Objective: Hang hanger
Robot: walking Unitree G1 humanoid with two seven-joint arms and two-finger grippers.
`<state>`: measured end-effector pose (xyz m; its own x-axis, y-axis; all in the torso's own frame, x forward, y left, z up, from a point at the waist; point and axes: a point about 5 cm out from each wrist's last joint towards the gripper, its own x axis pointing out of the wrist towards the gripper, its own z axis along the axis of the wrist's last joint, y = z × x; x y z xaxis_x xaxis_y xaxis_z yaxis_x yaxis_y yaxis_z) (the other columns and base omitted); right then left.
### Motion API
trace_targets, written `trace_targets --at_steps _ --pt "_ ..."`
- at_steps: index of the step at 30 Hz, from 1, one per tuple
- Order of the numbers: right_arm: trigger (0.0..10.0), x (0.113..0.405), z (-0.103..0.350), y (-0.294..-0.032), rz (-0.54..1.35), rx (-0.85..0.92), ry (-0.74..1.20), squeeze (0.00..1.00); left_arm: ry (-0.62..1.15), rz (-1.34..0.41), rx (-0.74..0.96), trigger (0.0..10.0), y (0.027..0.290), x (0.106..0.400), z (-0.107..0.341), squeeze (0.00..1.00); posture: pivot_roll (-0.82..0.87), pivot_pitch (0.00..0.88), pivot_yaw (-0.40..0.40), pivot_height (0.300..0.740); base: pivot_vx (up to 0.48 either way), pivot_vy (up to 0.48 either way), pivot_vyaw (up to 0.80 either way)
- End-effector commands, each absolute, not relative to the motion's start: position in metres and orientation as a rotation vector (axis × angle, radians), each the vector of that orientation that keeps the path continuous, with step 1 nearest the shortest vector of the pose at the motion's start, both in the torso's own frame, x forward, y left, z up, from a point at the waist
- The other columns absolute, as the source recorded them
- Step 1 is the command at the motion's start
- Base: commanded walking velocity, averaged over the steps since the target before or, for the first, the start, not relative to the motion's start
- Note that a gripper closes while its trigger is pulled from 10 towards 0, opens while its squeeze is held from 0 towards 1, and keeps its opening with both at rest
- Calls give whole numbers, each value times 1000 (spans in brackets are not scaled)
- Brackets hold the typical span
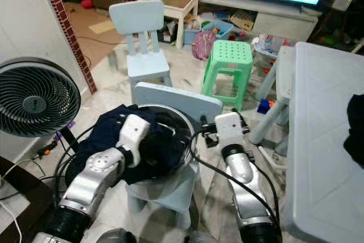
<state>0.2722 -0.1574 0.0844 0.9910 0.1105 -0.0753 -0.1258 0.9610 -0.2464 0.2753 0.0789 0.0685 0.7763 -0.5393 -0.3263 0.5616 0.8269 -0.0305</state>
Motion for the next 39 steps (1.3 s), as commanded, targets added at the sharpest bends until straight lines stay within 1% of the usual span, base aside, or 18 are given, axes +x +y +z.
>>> trace_targets --at_steps 1,4,5,6,8,9,11,12,13,15,16,19,21,23,28,31,35,39 --pt "10000 273 87 -164 107 -263 60 0 303 -528 91 2275 81 279 70 0 -27 0 -10 740 0 0 0" --pt "10000 272 87 -164 109 -262 60 0 274 -473 87 2039 86 283 72 0 -25 0 -11 740 0 0 0" --pt "10000 272 87 -164 110 -262 59 0 248 -414 87 1451 91 288 76 0 -25 0 -16 740 0 0 0" --pt "10000 272 87 -164 110 -262 57 0 239 -403 84 1725 91 291 77 0 -25 0 -16 740 0 0 0" --pt "10000 272 88 -164 110 -263 55 0 240 -448 82 1608 86 293 78 0 -25 0 -16 740 0 0 0" --pt "10000 272 89 -164 106 -270 49 0 282 -533 89 2196 76 290 74 0 -27 0 -19 740 0 0 0" --pt "10000 273 89 -165 104 -274 46 0 365 -607 127 1529 68 285 64 0 -27 0 -19 740 0 0 0" --pt "10000 273 90 -165 102 -279 44 0 474 -671 183 1922 63 277 49 0 -35 0 -17 740 0 0 0" --pt "10000 273 91 -166 96 -282 42 0 536 -725 186 3961 58 269 38 0 -35 0 -17 740 0 0 0" --pt "10000 274 91 -167 95 -281 41 0 539 -726 174 3961 57 268 36 0 -35 0 -17 740 0 0 0" --pt "10000 274 92 -168 88 -283 38 0 576 -718 190 4941 57 265 28 0 -35 0 -17 740 0 0 0" --pt "10000 274 92 -168 86 -283 38 0 609 -747 210 5294 55 260 18 0 -35 0 -17 740 0 0 0" --pt "10000 274 92 -167 88 -283 38 0 594 -780 245 7843 51 260 17 0 -35 0 -17 740 0 0 0" --pt "10000 274 91 -165 90 -283 39 0 542 -786 265 8353 49 263 21 0 -38 0 -15 740 0 0 0" --pt "10000 274 91 -163 94 -282 38 0 322 -817 160 4824 31 277 53 0 -34 0 -15 740 0 0 0" --pt "10000 275 91 -163 92 -283 37 0 206 -824 147 4784 25 281 68 0 -34 0 -14 740 0 0 0" --pt "10000 276 92 -163 84 -283 33 0 -75 -663 172 2196 31 308 121 0 -34 0 -10 740 0 0 0" --pt "10000 277 90 -163 79 -286 36 0 -319 -616 97 1569 34 328 189 0 -25 0 -8 740 0 0 0"
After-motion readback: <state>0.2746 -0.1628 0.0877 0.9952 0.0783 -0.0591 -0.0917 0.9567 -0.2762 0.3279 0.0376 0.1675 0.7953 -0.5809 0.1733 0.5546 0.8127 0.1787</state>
